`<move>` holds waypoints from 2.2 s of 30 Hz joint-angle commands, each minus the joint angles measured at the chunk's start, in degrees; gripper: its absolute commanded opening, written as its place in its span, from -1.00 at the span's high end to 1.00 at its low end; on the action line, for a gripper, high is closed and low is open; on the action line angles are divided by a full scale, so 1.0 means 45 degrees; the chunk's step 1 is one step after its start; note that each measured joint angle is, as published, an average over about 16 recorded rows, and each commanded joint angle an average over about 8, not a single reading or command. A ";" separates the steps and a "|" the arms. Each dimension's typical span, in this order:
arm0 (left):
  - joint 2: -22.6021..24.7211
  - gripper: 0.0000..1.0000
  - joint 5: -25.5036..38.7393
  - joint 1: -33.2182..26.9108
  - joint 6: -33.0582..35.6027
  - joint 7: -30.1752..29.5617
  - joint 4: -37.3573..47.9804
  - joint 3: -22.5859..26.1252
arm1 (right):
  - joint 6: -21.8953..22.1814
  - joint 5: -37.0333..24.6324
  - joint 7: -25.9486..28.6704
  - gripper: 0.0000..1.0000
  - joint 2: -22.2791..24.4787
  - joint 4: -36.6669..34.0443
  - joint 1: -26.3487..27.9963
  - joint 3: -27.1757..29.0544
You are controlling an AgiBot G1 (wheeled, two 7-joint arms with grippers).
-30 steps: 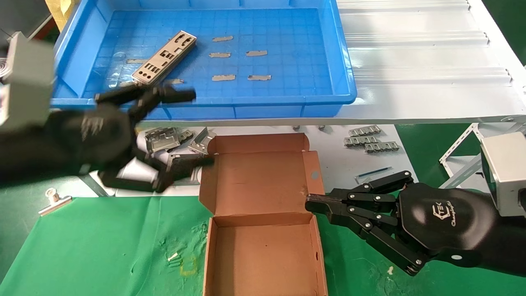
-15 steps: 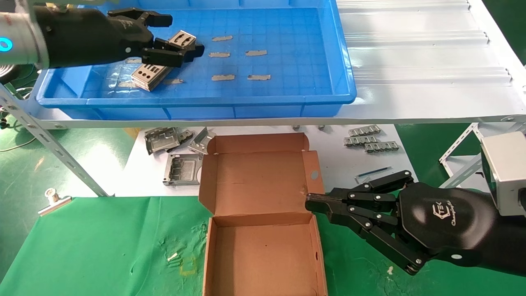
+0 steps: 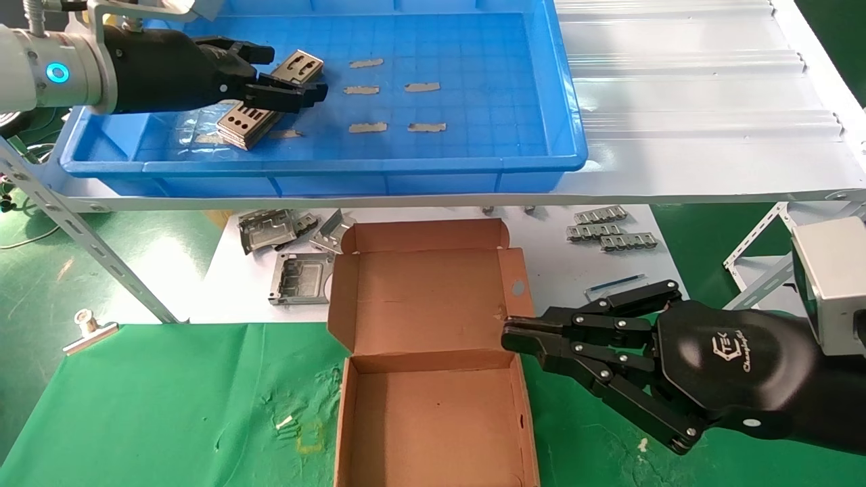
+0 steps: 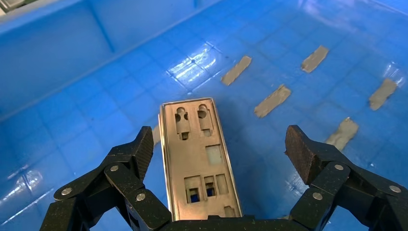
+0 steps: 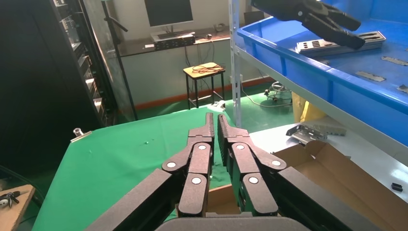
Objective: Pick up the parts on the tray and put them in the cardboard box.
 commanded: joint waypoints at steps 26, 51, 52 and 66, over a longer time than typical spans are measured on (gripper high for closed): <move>0.0365 1.00 0.0307 -0.1052 0.0194 0.1227 0.2038 0.0180 | 0.0000 0.0000 0.0000 -1.00 0.0000 0.0000 0.0000 0.0000; 0.0526 1.00 0.0222 -0.1203 -0.0163 0.1810 0.2787 0.0095 | 0.0000 0.0000 0.0000 -1.00 0.0000 0.0000 0.0000 0.0000; 0.0528 1.00 0.0215 -0.1223 -0.0171 0.1836 0.2811 0.0089 | 0.0000 0.0000 0.0000 -1.00 0.0000 0.0000 0.0000 0.0000; 0.0472 1.00 0.0032 -0.1541 0.0075 0.2164 0.3060 -0.0038 | 0.0000 0.0000 0.0000 -1.00 0.0000 0.0000 0.0000 0.0000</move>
